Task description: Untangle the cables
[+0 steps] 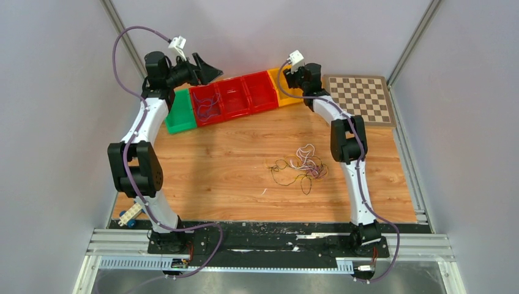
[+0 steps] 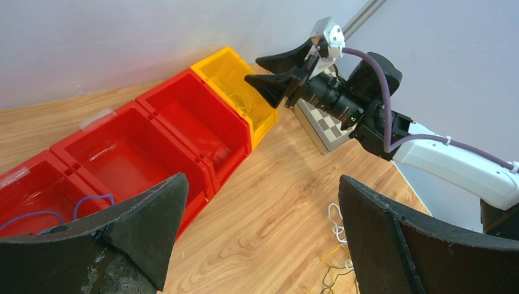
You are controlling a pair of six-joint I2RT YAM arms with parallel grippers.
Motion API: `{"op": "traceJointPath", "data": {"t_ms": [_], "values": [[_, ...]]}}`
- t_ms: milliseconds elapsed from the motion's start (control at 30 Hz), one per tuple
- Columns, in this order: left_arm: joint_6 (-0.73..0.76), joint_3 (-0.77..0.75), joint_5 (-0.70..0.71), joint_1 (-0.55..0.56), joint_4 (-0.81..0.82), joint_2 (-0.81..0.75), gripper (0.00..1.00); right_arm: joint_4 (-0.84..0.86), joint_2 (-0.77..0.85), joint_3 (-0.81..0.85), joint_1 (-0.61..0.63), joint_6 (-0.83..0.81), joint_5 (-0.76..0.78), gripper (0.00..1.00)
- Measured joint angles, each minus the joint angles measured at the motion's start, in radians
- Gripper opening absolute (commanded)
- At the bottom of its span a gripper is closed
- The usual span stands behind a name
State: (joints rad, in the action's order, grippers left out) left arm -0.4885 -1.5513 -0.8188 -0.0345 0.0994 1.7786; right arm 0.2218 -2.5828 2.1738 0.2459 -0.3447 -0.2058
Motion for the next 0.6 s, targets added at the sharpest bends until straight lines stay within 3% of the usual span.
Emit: {"op": "traceJointPath", "data": {"t_ms": [167, 400, 600], "values": [[0.0, 0.0, 0.002, 0.0, -0.002, 0.0, 1.0, -0.019, 0.011, -0.039, -0.007, -0.024, -0.005, 0.64], [0.004, -0.003, 0.002, 0.0, -0.023, 0.0, 1.0, -0.127, 0.081, -0.067, -0.024, -0.024, -0.086, 0.89], [0.083, -0.093, 0.004, 0.003, -0.183, 0.037, 1.0, -0.222, 0.211, -0.097, -0.056, 0.03, -0.261, 0.96]]}}
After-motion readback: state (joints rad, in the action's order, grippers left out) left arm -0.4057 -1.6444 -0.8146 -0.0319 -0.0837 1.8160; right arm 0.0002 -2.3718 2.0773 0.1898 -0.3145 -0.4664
